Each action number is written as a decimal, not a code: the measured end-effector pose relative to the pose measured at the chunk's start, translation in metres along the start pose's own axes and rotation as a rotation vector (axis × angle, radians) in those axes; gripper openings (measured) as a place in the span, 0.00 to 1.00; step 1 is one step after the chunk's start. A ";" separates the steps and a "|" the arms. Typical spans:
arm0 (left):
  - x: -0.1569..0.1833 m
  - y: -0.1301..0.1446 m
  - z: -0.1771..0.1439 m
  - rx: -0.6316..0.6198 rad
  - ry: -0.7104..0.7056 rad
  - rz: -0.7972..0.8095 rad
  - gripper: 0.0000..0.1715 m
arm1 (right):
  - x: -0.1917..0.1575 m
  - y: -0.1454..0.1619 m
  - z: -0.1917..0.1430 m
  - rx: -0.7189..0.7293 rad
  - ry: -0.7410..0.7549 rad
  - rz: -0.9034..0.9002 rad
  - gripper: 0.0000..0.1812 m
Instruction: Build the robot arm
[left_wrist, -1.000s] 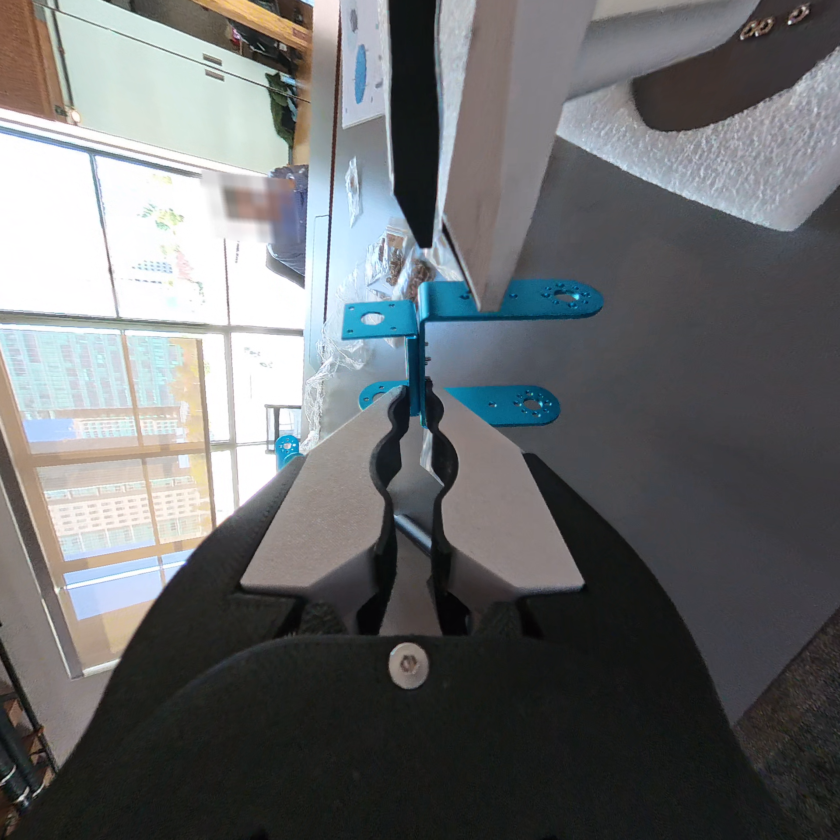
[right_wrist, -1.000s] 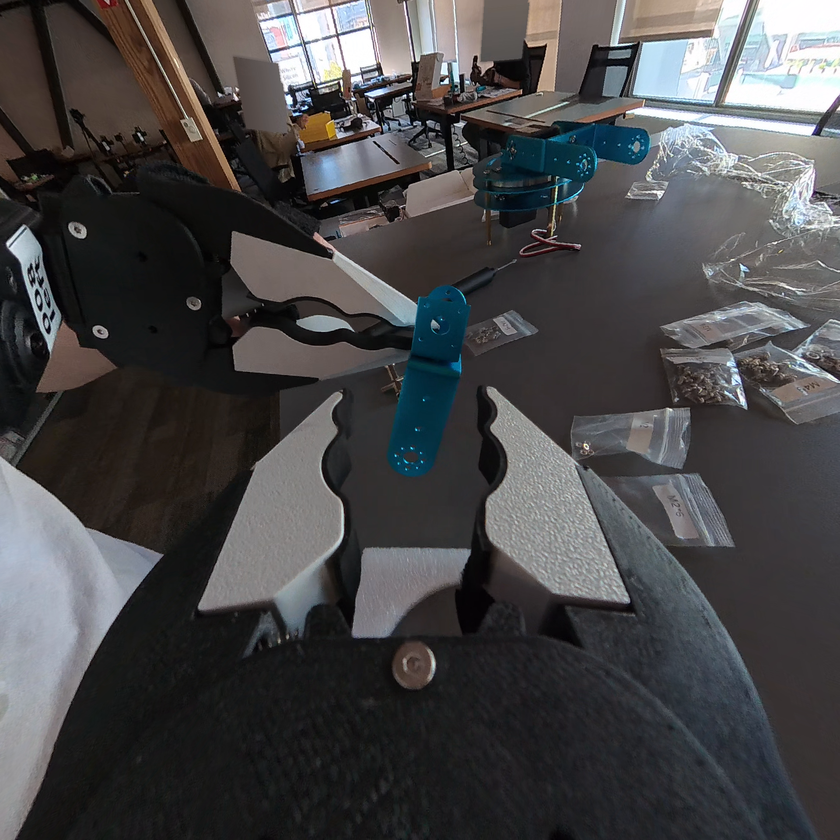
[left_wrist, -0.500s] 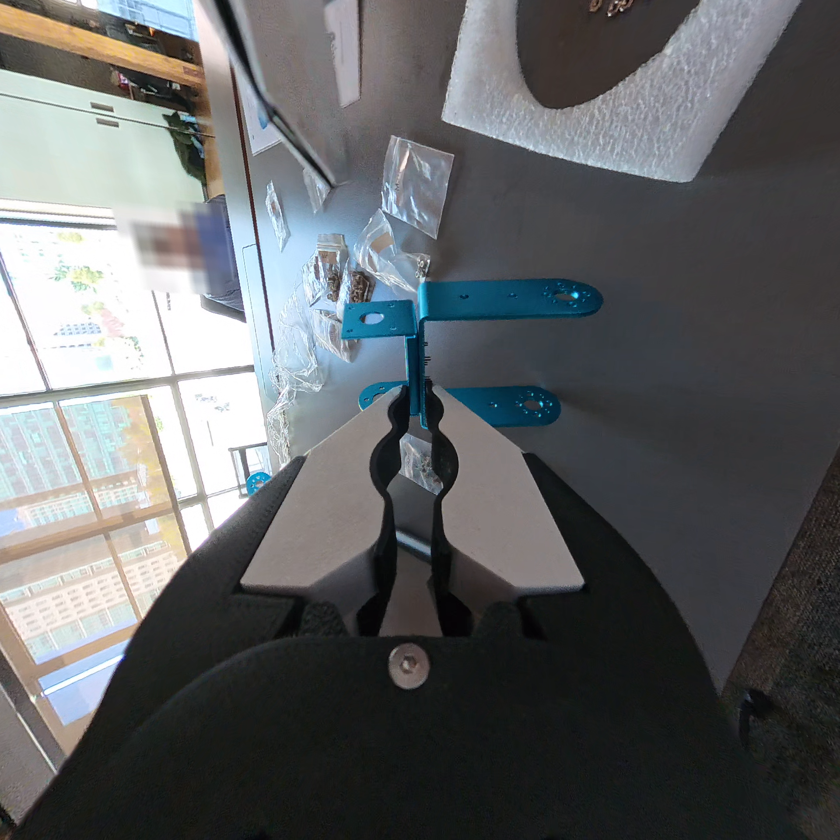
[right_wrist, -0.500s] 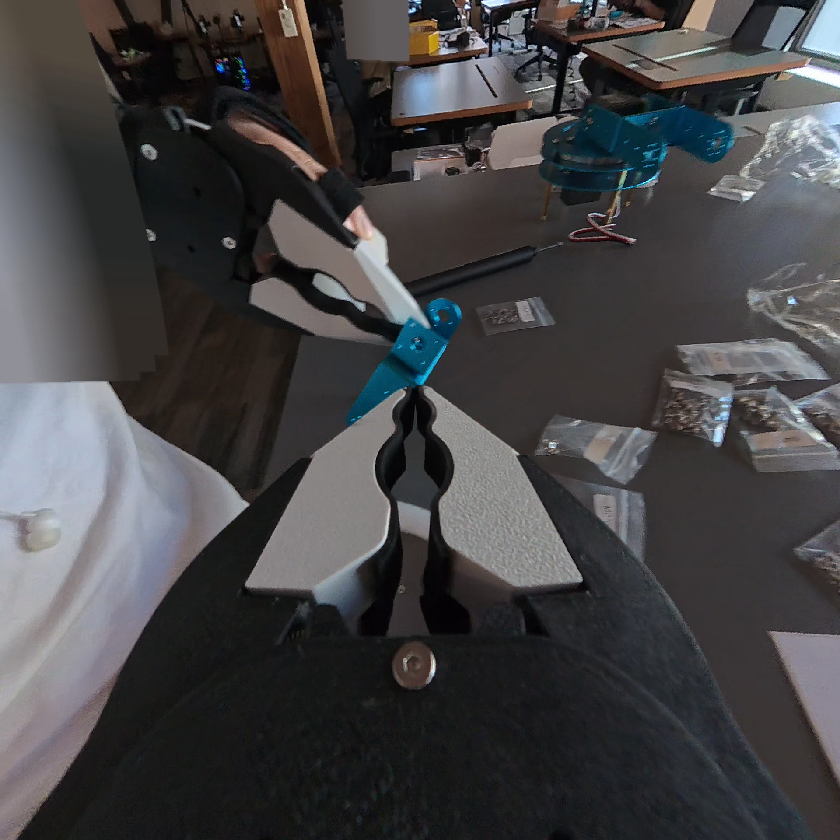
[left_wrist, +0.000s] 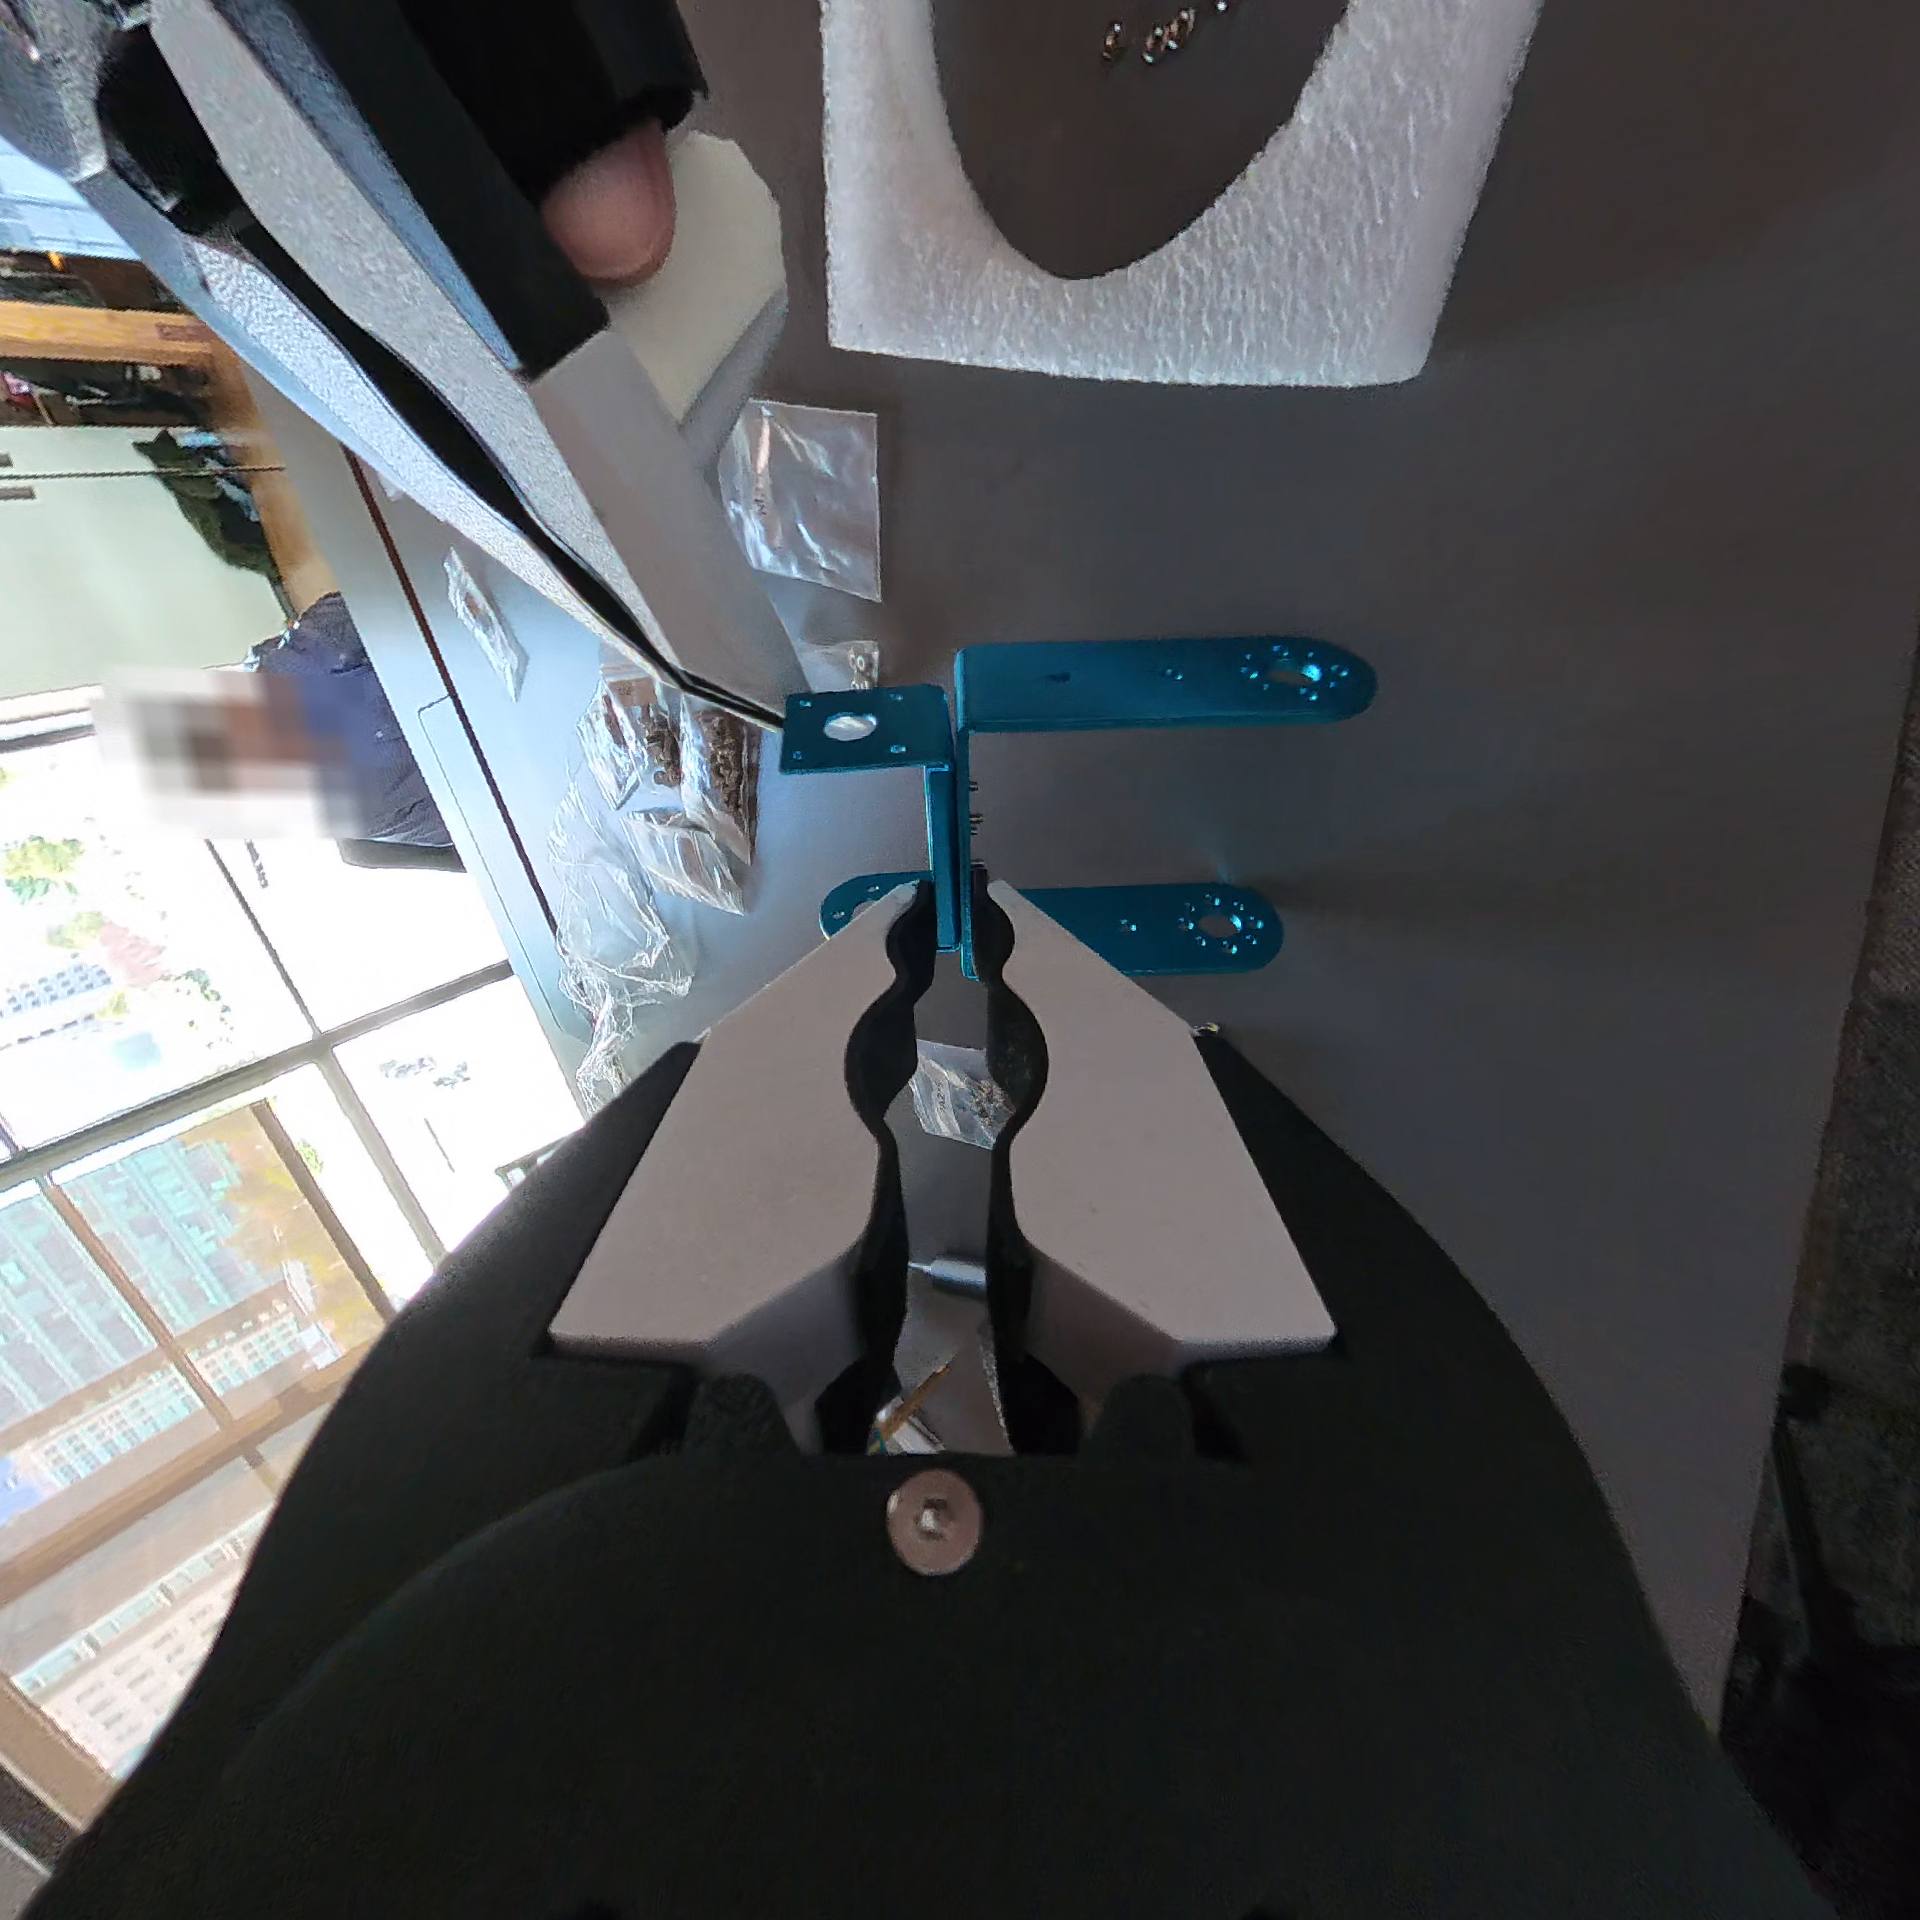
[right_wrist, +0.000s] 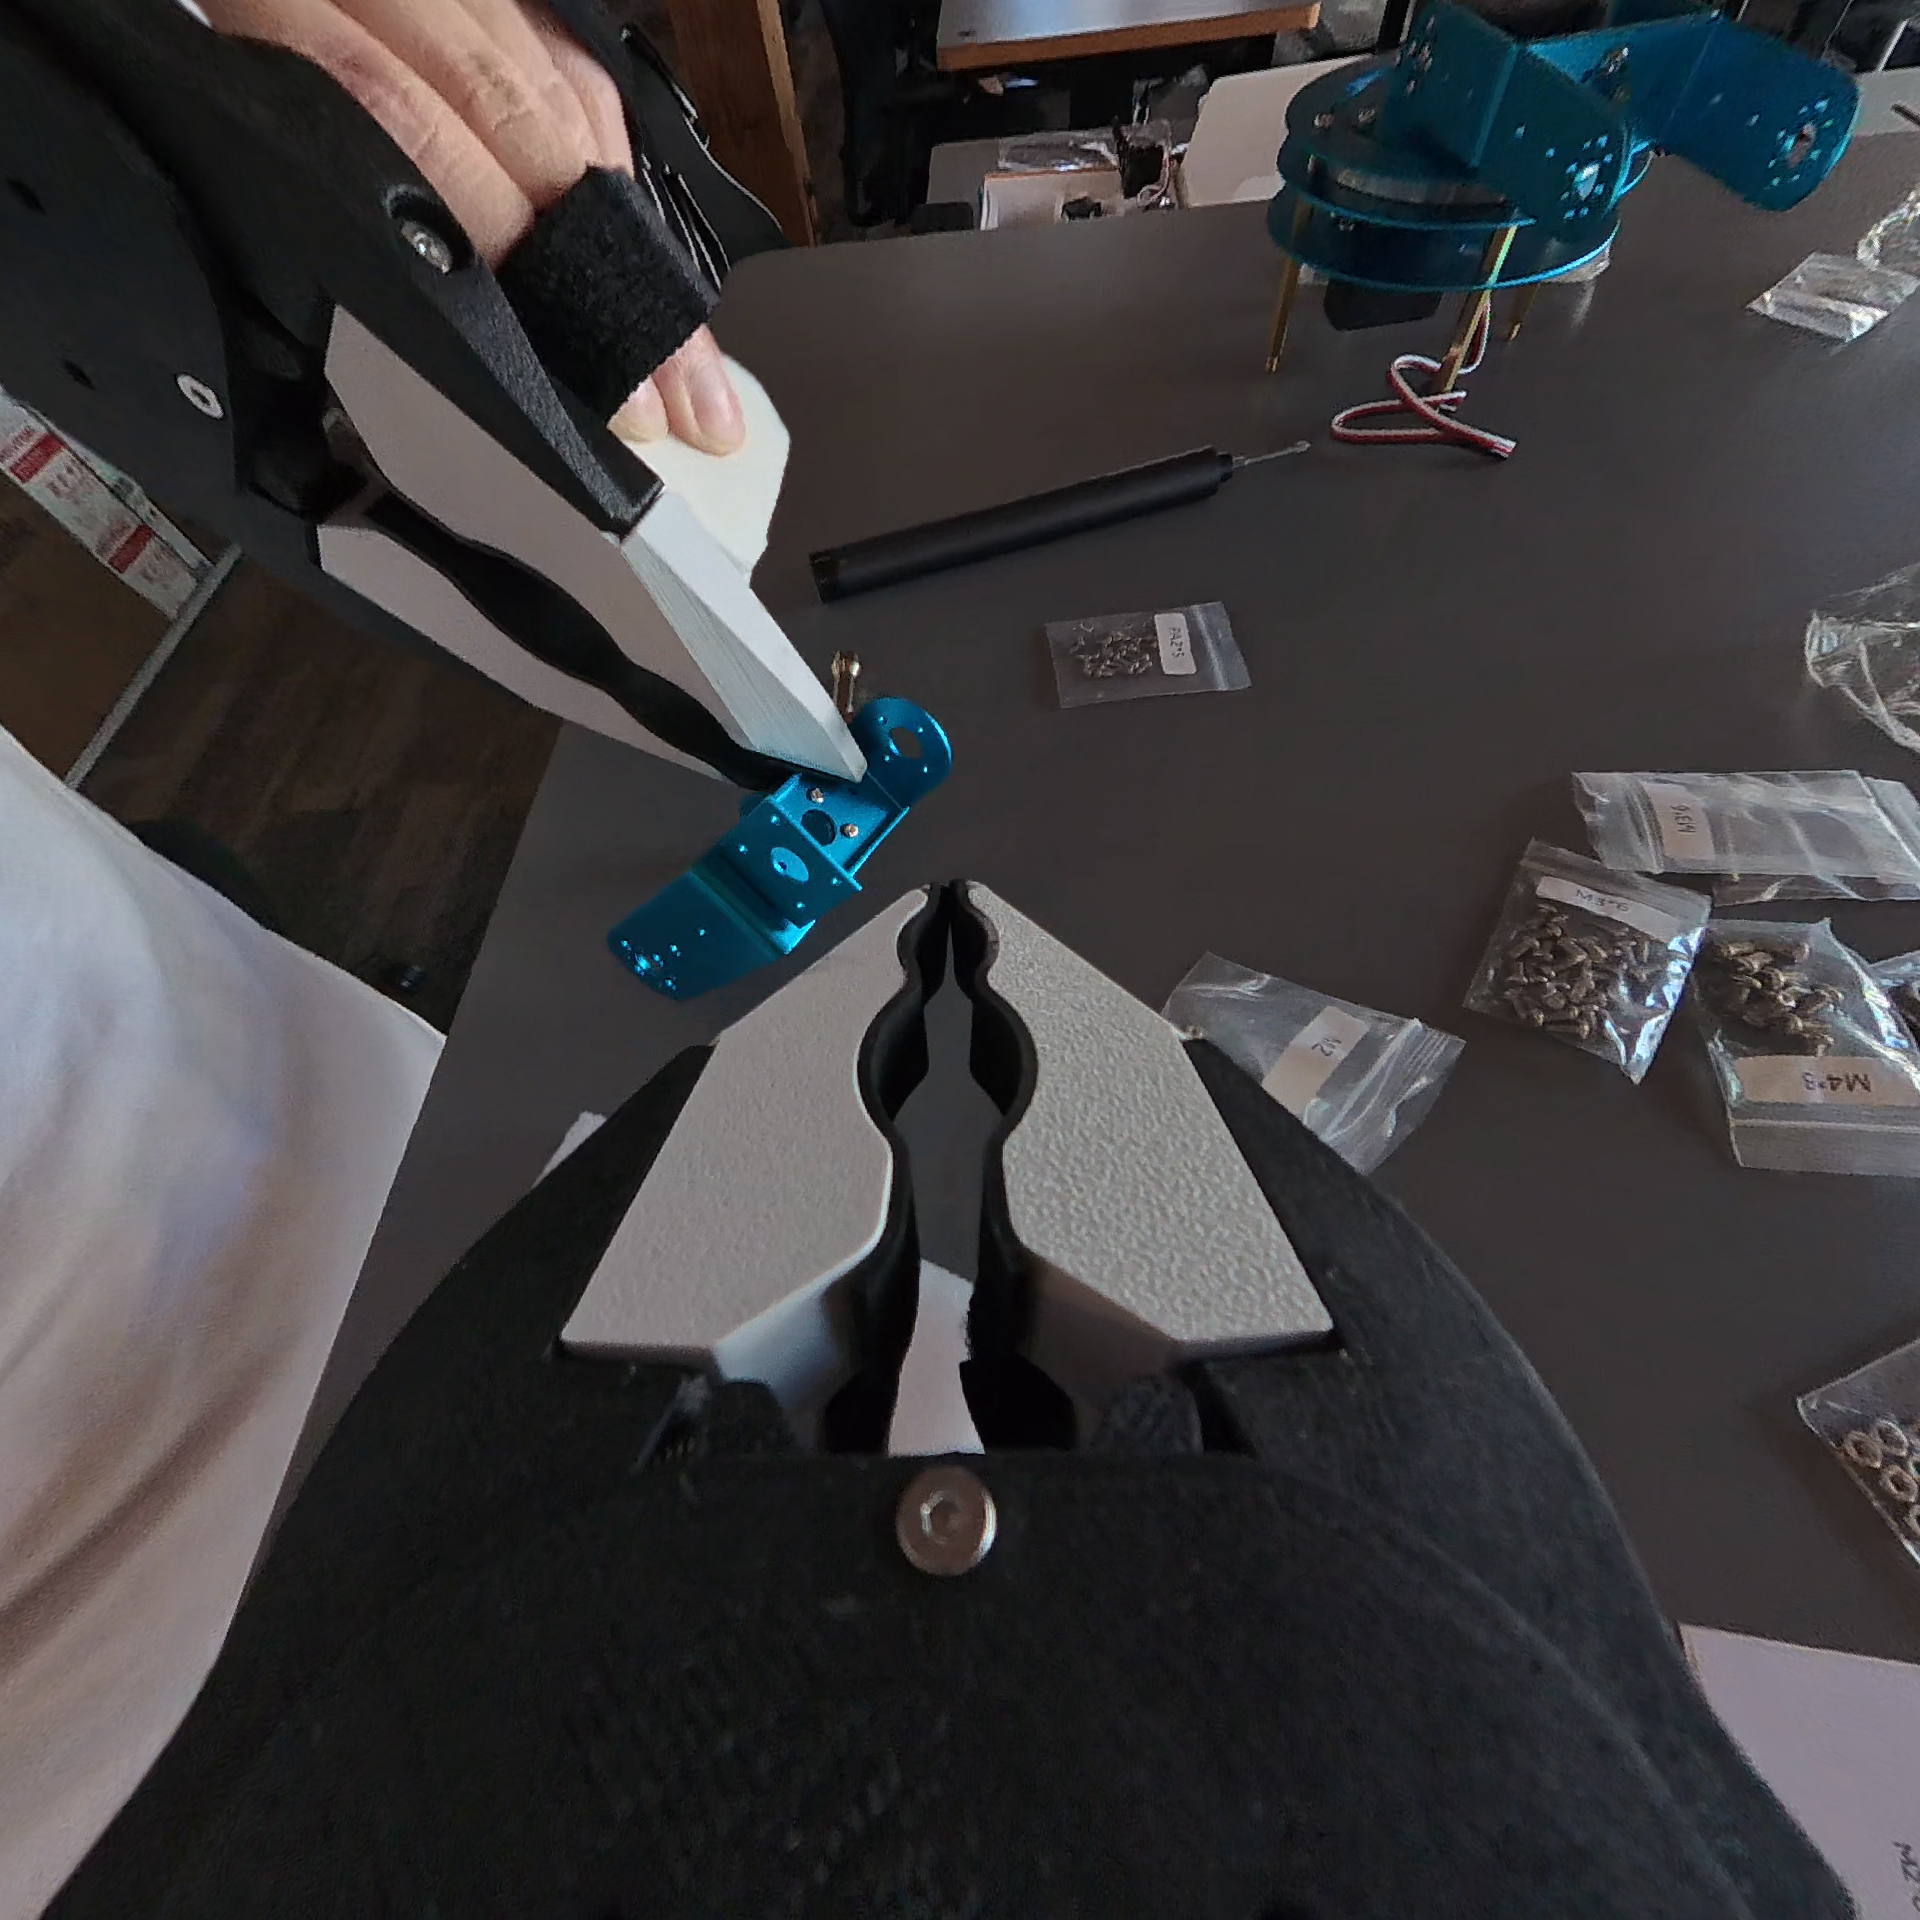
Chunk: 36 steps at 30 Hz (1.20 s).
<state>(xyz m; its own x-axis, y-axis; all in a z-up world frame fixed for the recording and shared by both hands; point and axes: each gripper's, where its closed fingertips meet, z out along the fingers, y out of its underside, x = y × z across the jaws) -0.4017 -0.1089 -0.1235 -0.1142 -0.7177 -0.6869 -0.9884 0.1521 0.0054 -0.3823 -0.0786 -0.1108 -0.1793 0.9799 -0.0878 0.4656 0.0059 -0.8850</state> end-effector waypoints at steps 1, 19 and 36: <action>0.000 -0.001 0.001 0.003 0.013 0.011 0.03 | 0.000 0.002 -0.001 -0.008 0.001 -0.001 0.00; -0.005 -0.002 0.021 -0.039 0.214 0.112 0.03 | 0.003 0.039 -0.085 0.127 0.115 0.064 0.00; -0.003 -0.002 0.034 -0.096 0.369 0.099 0.03 | 0.004 0.005 -0.136 0.358 0.164 0.055 0.00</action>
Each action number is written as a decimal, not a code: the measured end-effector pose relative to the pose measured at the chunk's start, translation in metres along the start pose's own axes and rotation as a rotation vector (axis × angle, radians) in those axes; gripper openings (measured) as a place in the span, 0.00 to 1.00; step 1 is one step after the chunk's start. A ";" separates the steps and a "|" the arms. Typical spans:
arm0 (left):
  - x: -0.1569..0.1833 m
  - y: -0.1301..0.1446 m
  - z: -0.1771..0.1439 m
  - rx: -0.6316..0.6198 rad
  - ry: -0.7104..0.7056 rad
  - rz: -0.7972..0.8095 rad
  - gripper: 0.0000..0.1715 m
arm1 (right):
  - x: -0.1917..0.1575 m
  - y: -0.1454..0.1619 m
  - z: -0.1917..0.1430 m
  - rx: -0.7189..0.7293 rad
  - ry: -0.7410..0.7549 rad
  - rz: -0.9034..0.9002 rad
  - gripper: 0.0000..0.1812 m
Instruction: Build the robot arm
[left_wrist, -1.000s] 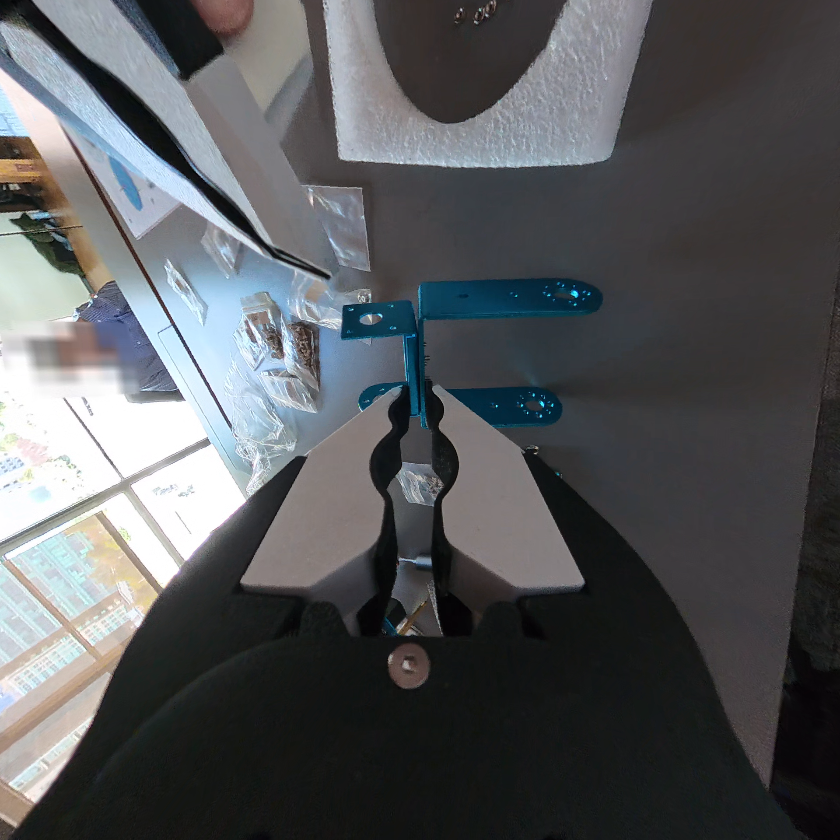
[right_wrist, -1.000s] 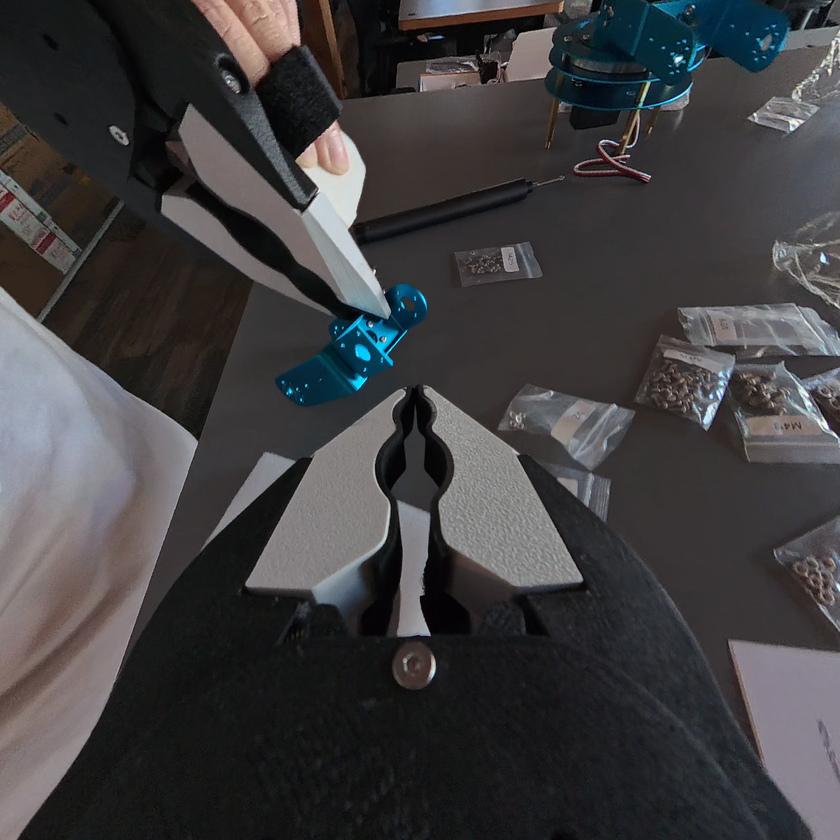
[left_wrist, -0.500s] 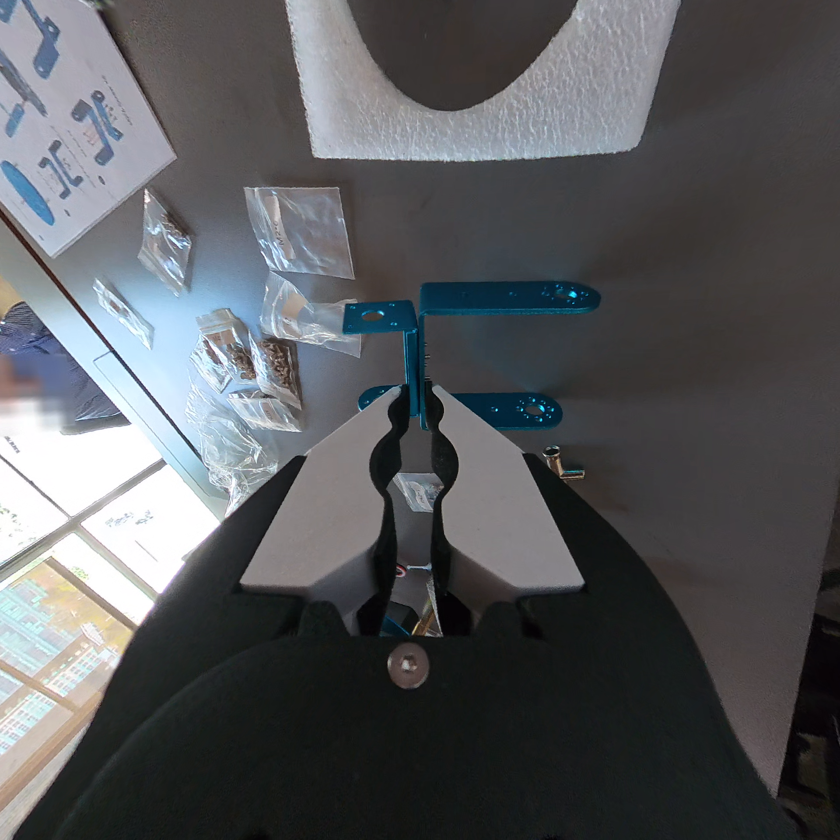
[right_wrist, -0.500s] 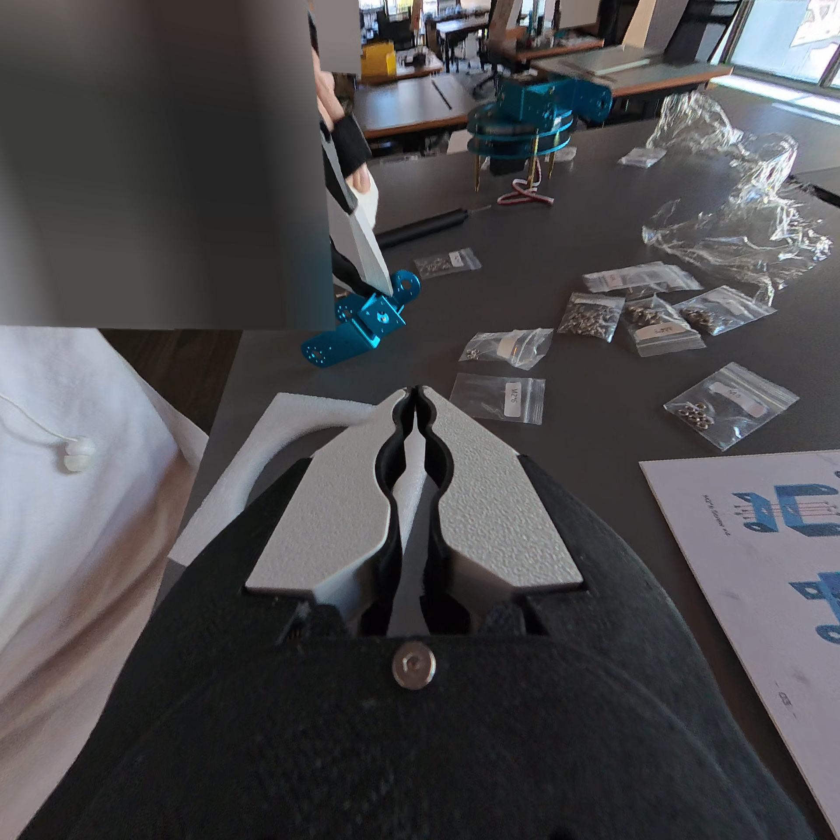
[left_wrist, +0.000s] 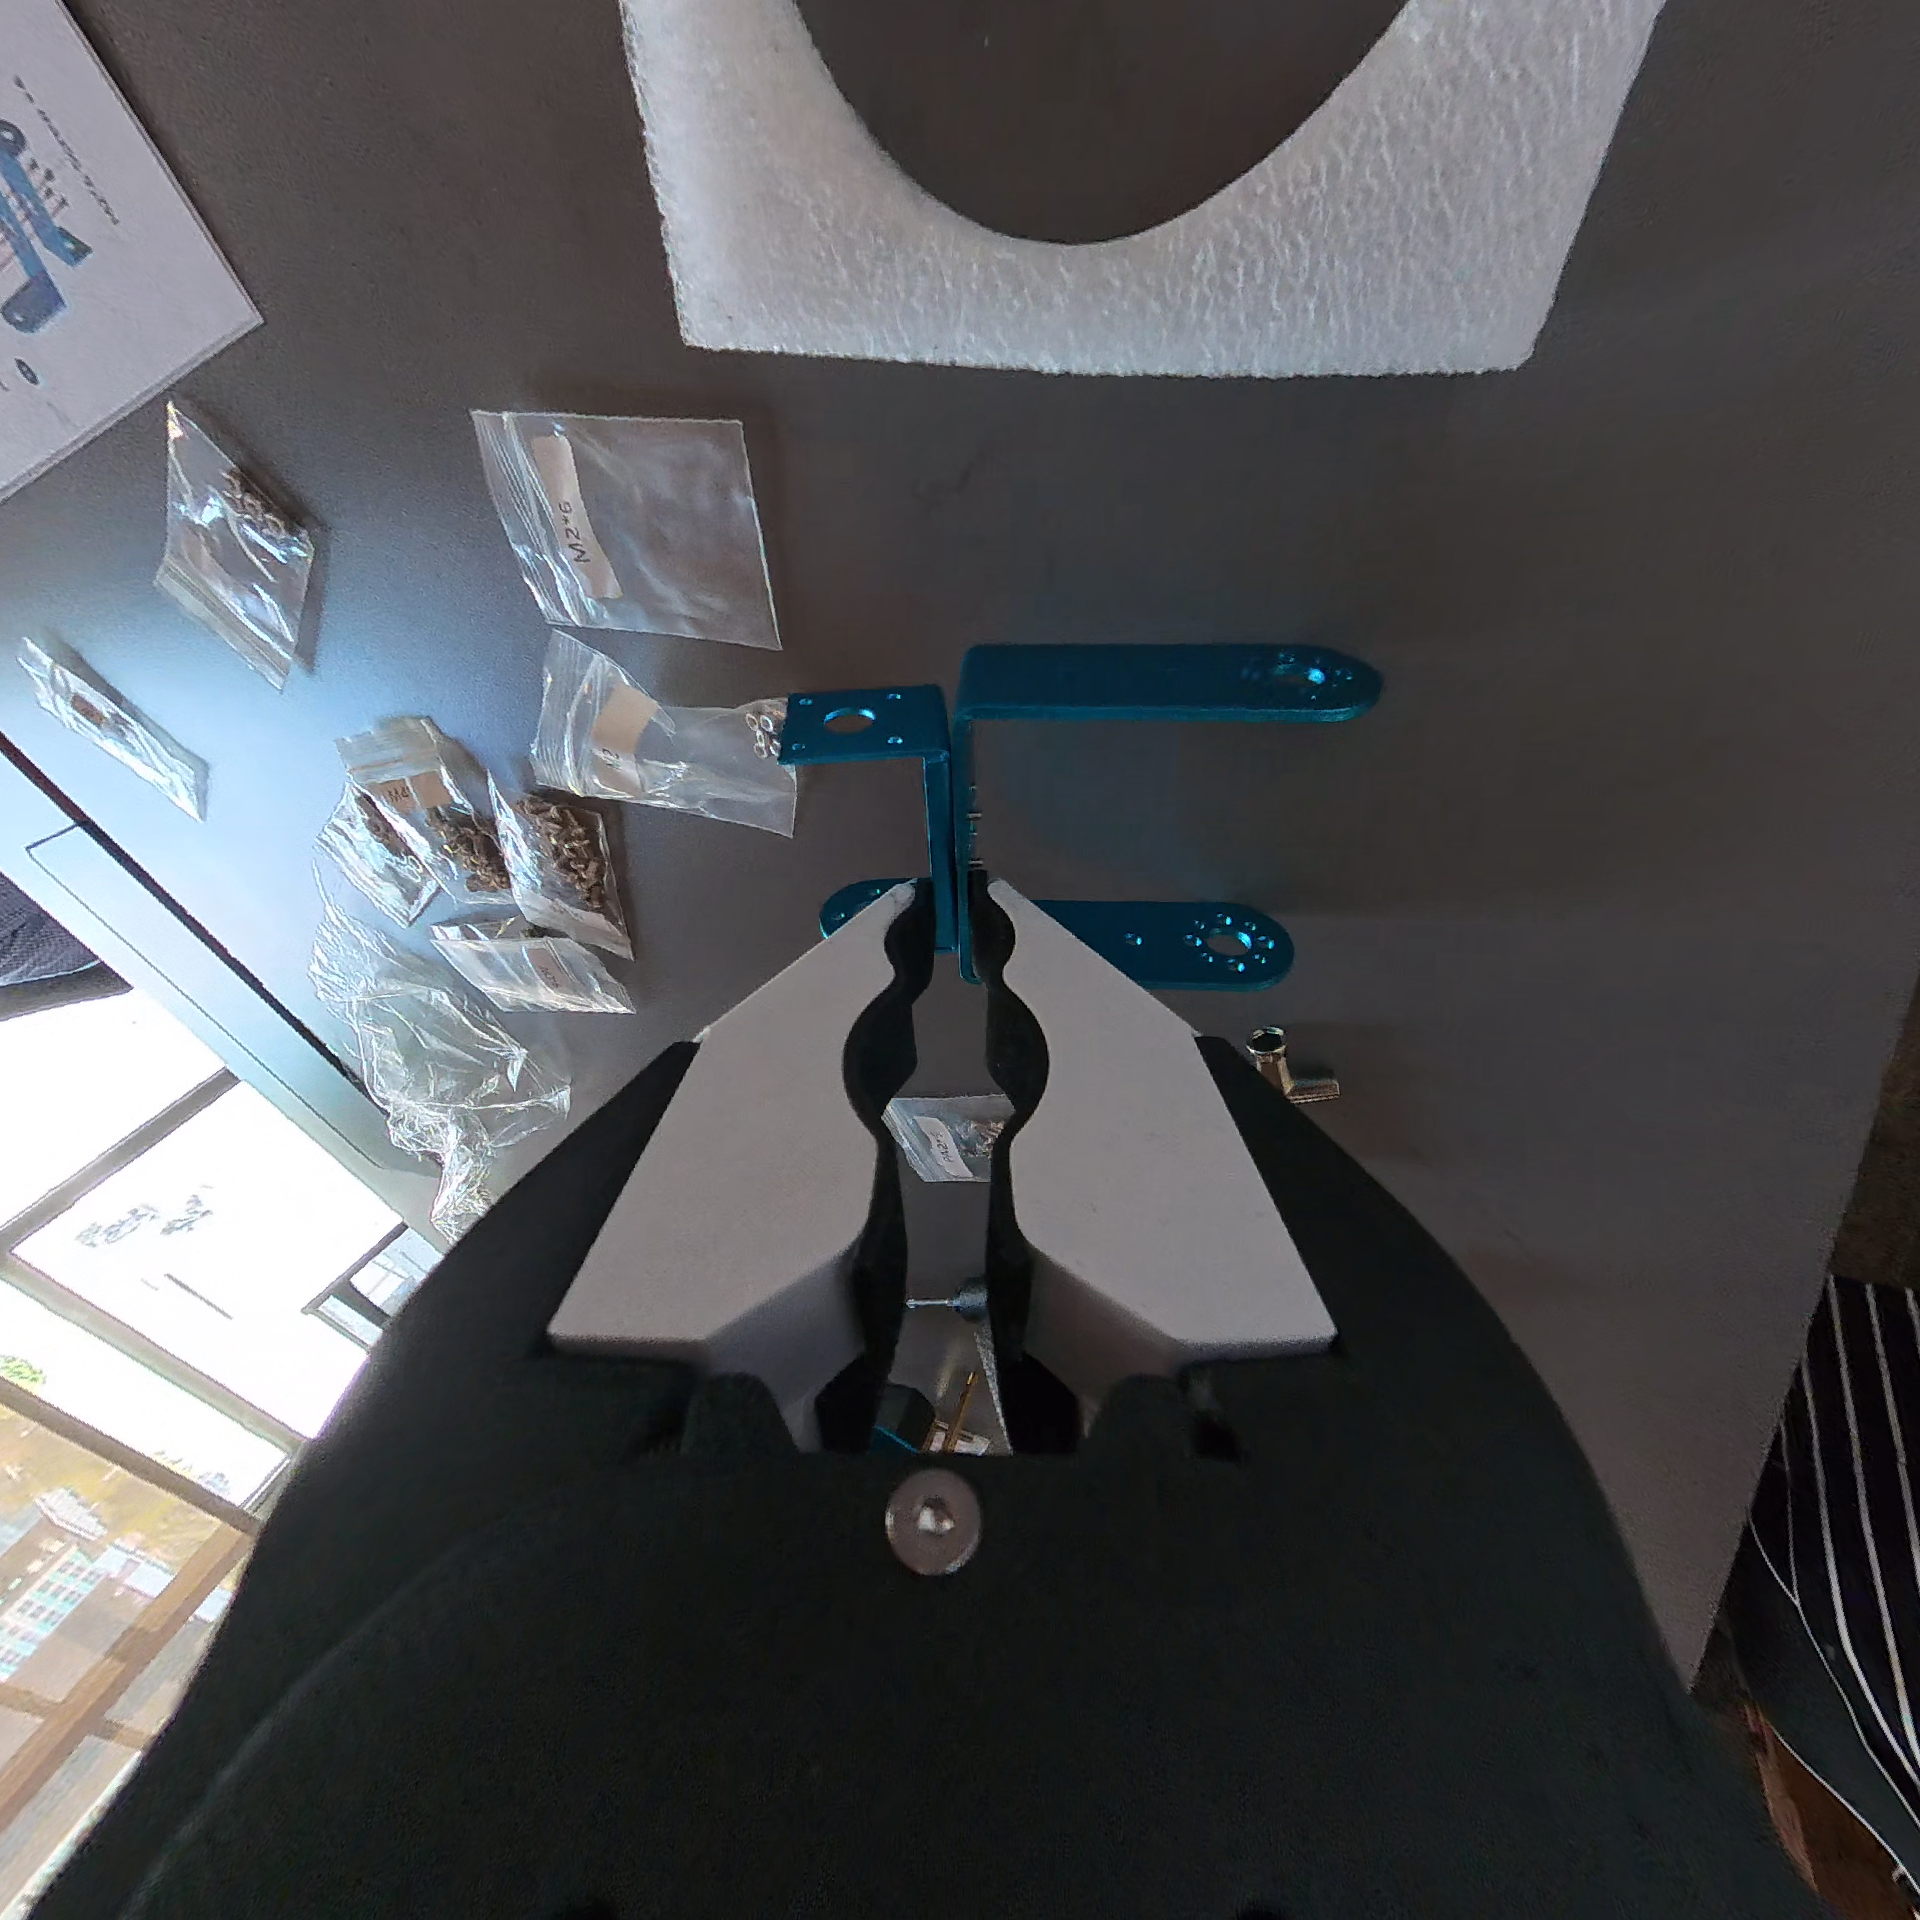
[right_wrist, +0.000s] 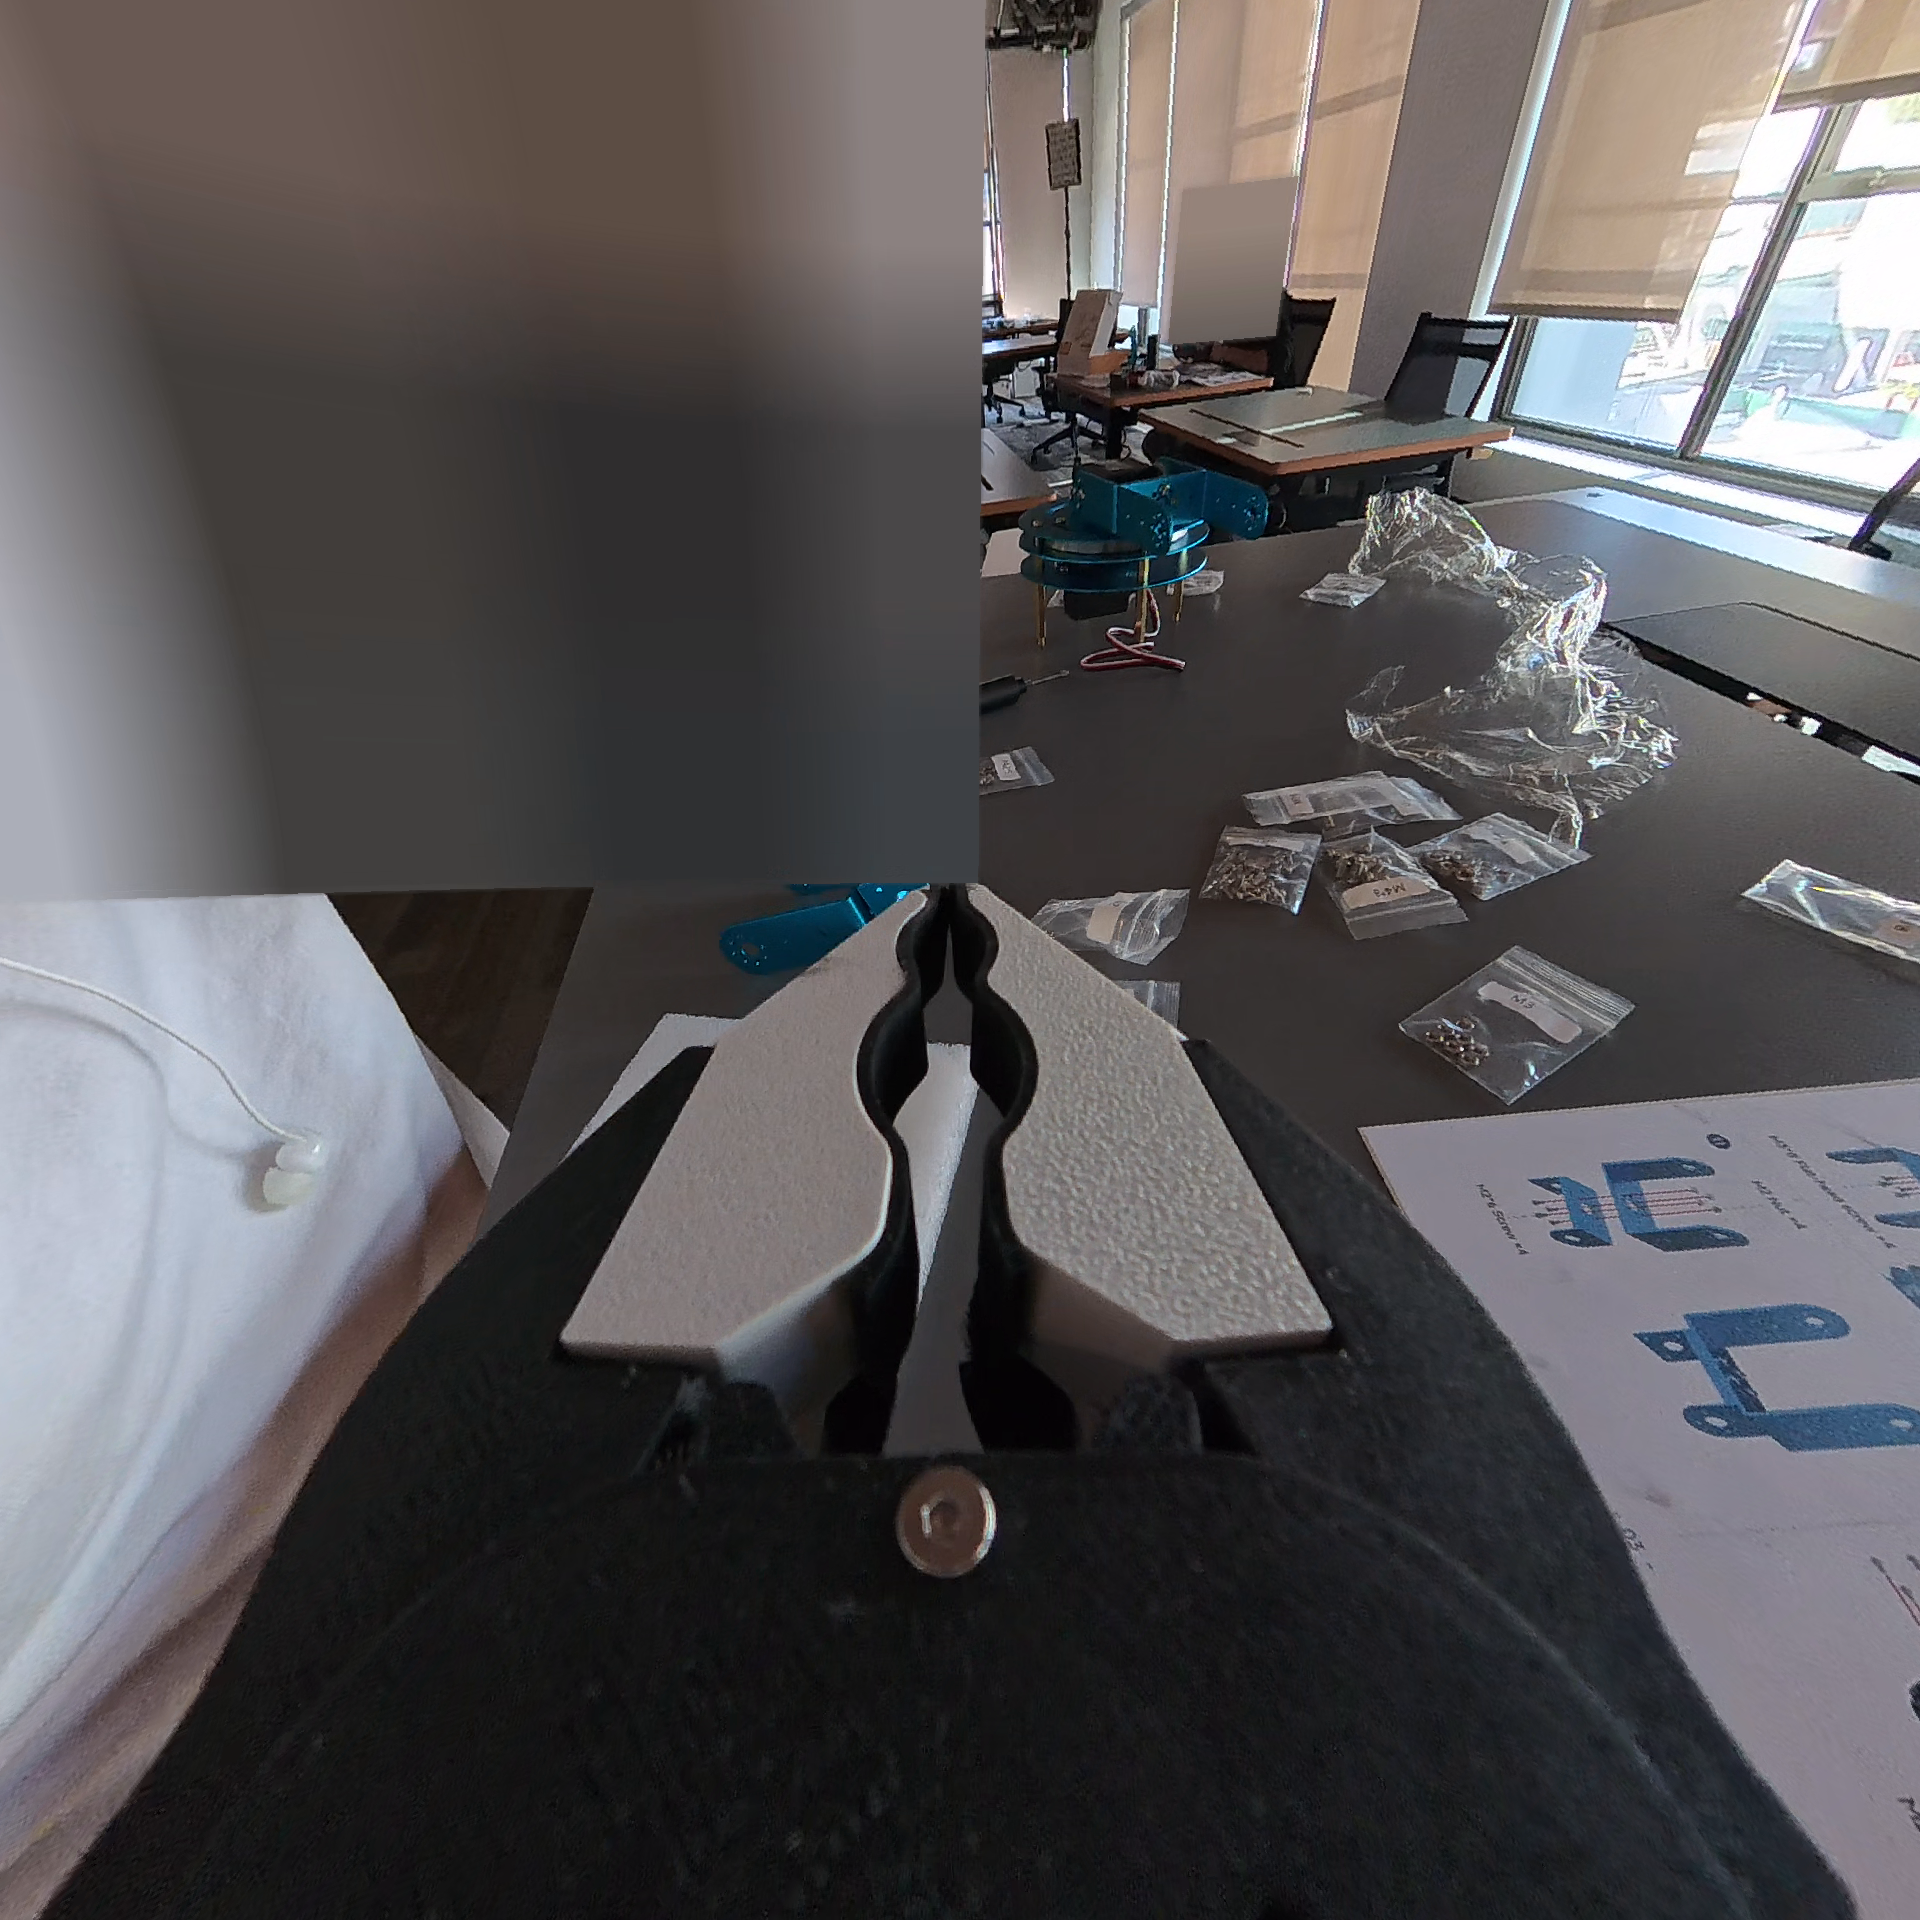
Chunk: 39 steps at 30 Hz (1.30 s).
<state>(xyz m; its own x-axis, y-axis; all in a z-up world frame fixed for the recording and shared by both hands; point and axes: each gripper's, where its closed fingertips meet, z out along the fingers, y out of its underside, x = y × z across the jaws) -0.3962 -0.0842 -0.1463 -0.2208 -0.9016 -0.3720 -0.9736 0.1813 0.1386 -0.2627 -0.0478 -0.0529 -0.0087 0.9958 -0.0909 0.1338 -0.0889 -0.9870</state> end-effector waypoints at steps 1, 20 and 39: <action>0.000 0.000 0.001 -0.001 0.010 -0.005 0.03 | 0.000 0.000 0.000 0.000 0.001 0.003 0.00; 0.000 0.001 0.009 0.007 0.114 -0.042 0.03 | 0.000 0.006 0.002 -0.024 -0.013 0.018 0.00; 0.001 0.002 0.016 0.019 0.147 -0.053 0.04 | 0.000 0.009 0.004 -0.037 -0.017 0.023 0.00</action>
<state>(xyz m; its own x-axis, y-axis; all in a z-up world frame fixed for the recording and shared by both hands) -0.3990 -0.0790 -0.1613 -0.1597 -0.9576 -0.2400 -0.9849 0.1381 0.1043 -0.2654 -0.0490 -0.0626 -0.0215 0.9930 -0.1163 0.1711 -0.1110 -0.9790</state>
